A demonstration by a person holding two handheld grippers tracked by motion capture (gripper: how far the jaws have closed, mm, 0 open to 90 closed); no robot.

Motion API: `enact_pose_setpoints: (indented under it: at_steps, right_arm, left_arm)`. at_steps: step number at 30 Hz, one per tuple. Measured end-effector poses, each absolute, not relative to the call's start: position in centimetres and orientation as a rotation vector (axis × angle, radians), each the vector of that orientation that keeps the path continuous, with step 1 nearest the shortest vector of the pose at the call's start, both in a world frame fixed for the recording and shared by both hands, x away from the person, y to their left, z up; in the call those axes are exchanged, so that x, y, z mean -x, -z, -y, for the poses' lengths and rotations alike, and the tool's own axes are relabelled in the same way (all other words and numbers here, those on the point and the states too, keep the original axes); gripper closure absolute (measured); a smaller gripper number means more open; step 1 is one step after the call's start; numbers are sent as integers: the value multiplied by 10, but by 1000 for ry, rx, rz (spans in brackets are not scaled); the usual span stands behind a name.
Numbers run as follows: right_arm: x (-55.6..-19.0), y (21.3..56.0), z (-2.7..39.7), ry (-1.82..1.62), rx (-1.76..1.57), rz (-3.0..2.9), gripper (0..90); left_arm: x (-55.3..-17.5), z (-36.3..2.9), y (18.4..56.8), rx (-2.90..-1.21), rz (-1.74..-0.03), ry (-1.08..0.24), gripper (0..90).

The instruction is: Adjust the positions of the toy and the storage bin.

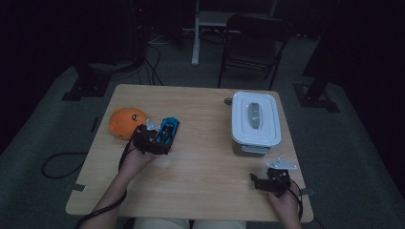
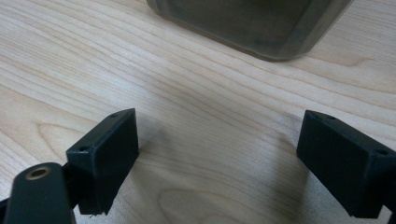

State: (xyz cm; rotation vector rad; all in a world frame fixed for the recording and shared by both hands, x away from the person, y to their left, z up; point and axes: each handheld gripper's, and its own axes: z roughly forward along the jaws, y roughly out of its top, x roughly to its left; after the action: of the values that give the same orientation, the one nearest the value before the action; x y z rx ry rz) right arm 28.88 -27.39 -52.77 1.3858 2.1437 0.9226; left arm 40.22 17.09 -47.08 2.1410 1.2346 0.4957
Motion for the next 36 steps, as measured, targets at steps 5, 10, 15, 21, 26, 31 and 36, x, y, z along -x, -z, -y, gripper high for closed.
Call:
enact_pose_setpoints:
  at_steps: [5,10,15,21,26,31,36]
  right_arm:
    - [-289,528,274,-923,-1385,-2144,124]
    - [-289,528,274,-923,-1386,-2144,123]
    - [-289,528,274,-922,-1388,-2143,124]
    - [-289,528,274,-922,-1389,-2143,124]
    - [-289,528,274,-922,-1387,-2143,124]
    - [-289,528,274,-922,-1389,-2143,124]
    - [-289,528,274,-922,-1393,-2140,124]
  left_arm:
    - [-422,-161,475,-2134,-1254,-490,14]
    - [-440,-153,480,-2124,-1293,-480,14]
    - [-452,-146,489,-2146,-1336,-475,15]
    - [-462,-145,498,-2137,-1412,-459,66]
    - [-464,-145,504,-2153,-1457,-473,67]
    - [-465,-144,502,-2155,-1447,-472,140]
    - [-466,-146,501,-2148,-1463,-464,206]
